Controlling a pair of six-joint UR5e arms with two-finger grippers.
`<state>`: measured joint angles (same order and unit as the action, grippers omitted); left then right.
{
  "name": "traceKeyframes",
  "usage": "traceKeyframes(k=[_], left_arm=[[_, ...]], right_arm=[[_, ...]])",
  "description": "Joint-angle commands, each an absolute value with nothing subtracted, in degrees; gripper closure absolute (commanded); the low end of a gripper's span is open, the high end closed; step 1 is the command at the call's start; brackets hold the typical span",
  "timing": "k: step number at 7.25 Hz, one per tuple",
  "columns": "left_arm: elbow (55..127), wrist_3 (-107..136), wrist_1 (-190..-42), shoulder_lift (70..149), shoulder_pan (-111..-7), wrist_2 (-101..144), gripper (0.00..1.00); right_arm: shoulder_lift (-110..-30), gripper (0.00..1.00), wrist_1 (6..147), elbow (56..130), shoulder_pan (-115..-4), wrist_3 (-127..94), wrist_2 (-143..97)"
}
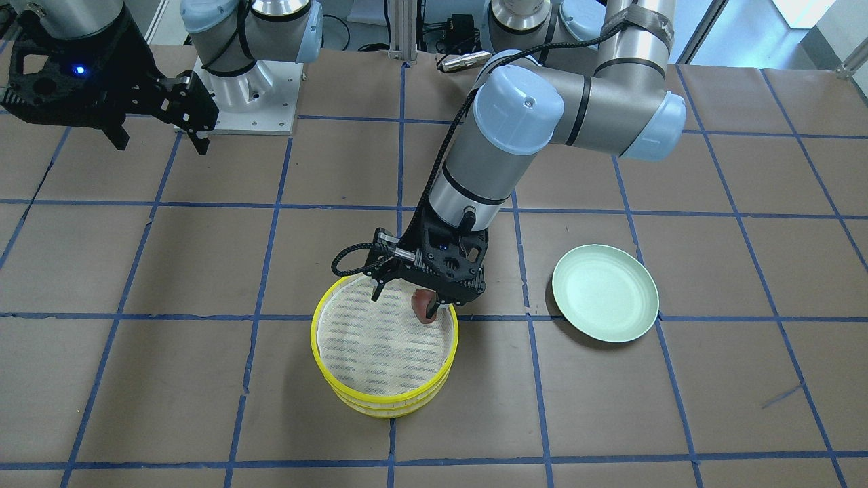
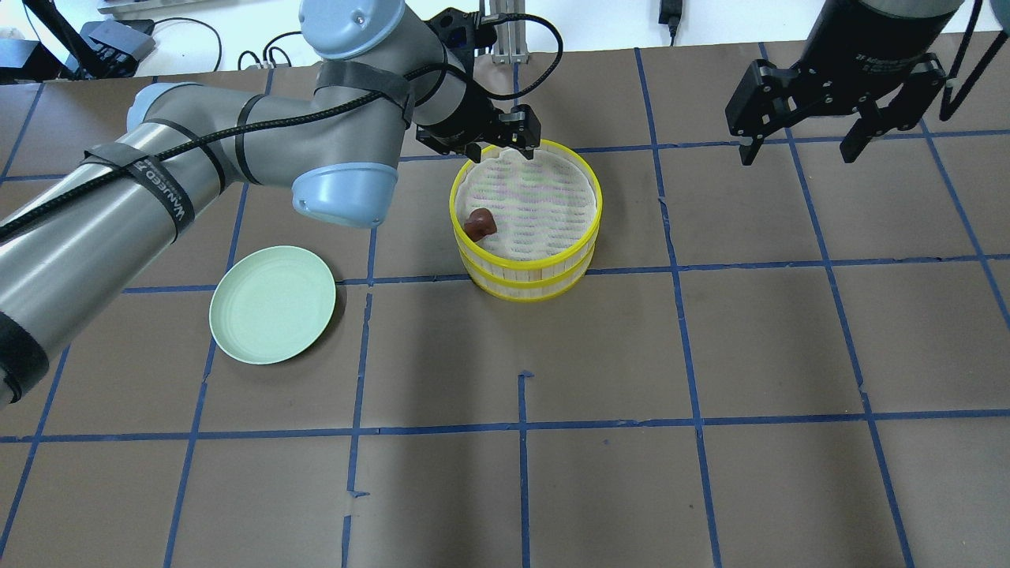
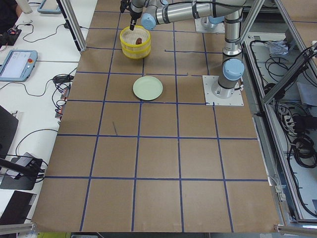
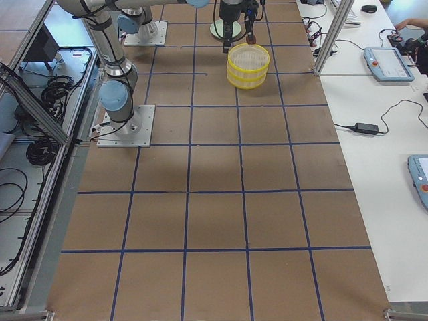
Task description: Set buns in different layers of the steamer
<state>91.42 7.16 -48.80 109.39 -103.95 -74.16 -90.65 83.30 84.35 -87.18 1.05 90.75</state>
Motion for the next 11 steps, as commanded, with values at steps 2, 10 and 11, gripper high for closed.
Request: traceKeyframes(k=[2,10,11], left_arm=[[90.5,-2.2,-49.5,107.4,-103.3,-78.2,0.00],[85.3,-15.6,-90.9,97.6,-83.5,-90.7,0.00],[86.3,-15.5,-90.3,96.9,-83.8,-90.4,0.00]], right_arm=[[-91.0,0.00,84.0,84.6,-87.2,1.1,90.8],[-91.0,0.00,87.2,85.8,-86.7,0.5,90.4],[-91.0,0.00,87.4,85.9,-86.8,0.5,90.4]])
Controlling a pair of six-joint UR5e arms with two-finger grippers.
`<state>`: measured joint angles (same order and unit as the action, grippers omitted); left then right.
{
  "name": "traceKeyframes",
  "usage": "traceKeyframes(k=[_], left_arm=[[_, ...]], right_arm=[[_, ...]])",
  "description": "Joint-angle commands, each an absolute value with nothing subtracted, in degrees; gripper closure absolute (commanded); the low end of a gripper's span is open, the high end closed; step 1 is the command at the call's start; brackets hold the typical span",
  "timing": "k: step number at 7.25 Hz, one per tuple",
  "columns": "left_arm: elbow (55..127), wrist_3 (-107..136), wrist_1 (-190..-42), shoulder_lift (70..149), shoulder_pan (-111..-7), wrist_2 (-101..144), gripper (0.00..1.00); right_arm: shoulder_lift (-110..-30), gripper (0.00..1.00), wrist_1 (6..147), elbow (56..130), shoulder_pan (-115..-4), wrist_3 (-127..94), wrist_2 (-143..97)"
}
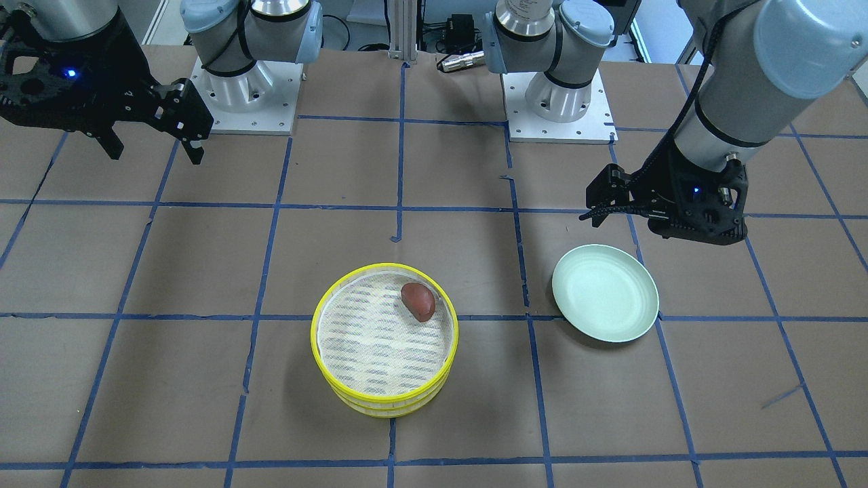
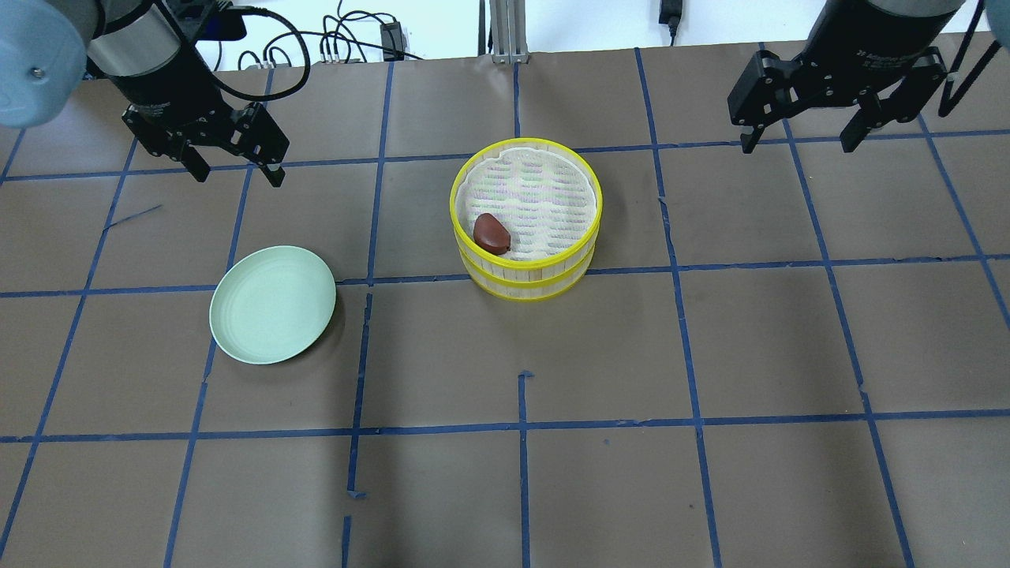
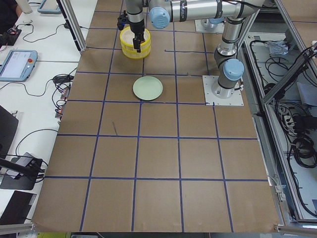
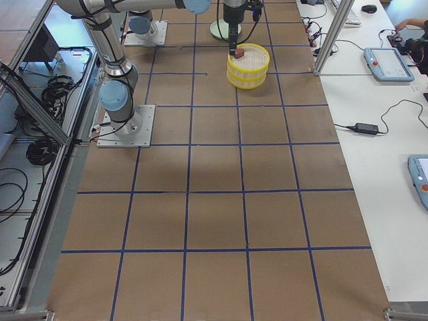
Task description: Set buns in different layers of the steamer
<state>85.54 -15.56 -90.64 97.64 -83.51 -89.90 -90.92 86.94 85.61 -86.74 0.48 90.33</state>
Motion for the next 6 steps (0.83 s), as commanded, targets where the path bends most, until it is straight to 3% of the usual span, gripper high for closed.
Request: traceKeyframes(k=[1,6], left_arm=[[87.3,-15.8,-89.8,96.4,-84.1,-90.4,0.00],[92.6,-15.8,-84.2,94.3,-86.6,-90.3,0.00]], right_arm=[[-91.0,0.00,87.4,85.9,-86.8,0.5,90.4],[-91.0,0.00,87.4,86.0,-86.8,0.9,90.5]])
